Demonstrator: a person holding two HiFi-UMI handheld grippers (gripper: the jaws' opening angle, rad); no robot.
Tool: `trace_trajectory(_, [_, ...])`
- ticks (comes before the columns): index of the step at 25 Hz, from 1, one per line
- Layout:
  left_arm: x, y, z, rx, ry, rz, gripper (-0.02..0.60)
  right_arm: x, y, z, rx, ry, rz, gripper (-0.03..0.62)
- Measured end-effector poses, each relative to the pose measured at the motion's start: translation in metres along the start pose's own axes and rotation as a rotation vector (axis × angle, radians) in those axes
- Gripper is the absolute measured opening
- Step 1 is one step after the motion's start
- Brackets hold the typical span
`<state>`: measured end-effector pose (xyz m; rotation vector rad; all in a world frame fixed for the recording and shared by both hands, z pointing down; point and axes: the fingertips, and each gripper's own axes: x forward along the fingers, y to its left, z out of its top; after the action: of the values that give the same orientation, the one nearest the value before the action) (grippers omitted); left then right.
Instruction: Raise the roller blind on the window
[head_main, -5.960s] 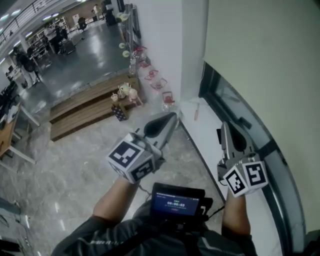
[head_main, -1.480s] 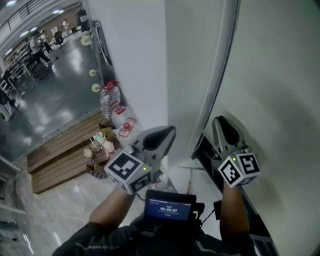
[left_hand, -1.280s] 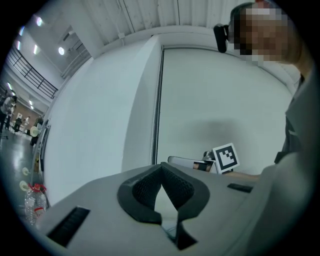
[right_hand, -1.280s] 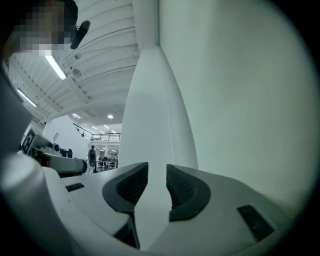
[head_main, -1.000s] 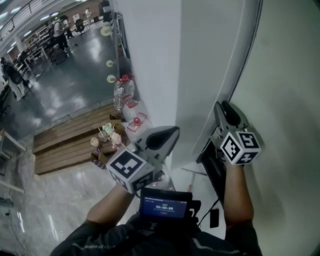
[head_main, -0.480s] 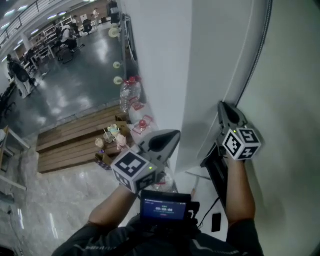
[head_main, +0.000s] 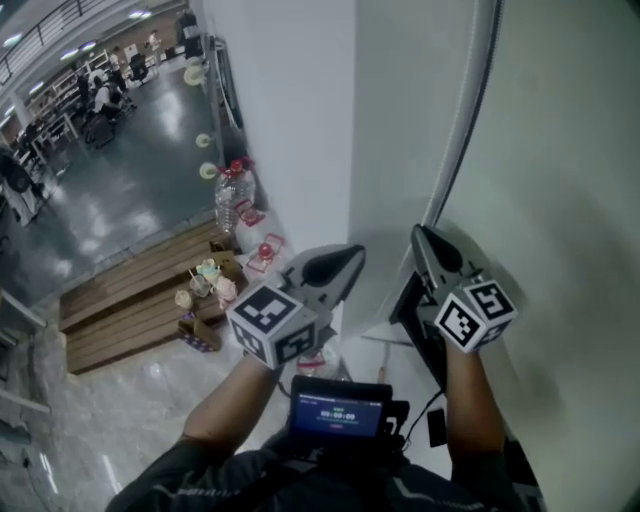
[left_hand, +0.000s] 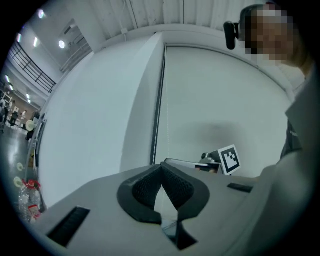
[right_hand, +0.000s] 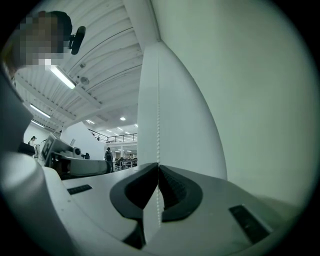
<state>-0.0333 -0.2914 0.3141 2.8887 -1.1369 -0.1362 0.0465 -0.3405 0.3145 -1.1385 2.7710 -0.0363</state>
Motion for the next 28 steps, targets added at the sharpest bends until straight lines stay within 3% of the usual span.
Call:
trace_trajectory(16, [0.040,-0.067,0.051,-0.003,-0.070,-0.288,-0.009,-0.060,0.056,0.007,0.016,0.032,0.038,0.002])
trace_trajectory(17, [0.044,-0.071,0.054,-0.009,-0.069,-0.307,0.014,-0.061,0.058,0.006,0.018,0.035,0.040,0.002])
trace_trajectory(18, [0.047,-0.074,0.055,-0.013,-0.064,-0.328,0.097,-0.061,0.060,0.004,0.021,0.038,0.042,0.002])
trace_trajectory(19, [0.049,-0.078,0.056,-0.014,-0.061,-0.345,0.117,-0.061,0.062,0.003,0.023,0.042,0.044,0.002])
trace_trajectory(23, [0.054,-0.084,0.054,-0.005,-0.047,-0.360,0.117,-0.061,0.066,-0.001,0.021,0.041,0.045,0.002])
trace_trajectory(27, [0.057,-0.088,0.048,0.005,-0.033,-0.386,0.002,-0.062,0.064,-0.003,0.026,0.046,0.044,0.002])
trace_trajectory(28, [0.056,-0.091,0.048,0.008,-0.035,-0.395,0.000,-0.062,0.064,-0.003,0.029,0.046,0.045,0.002])
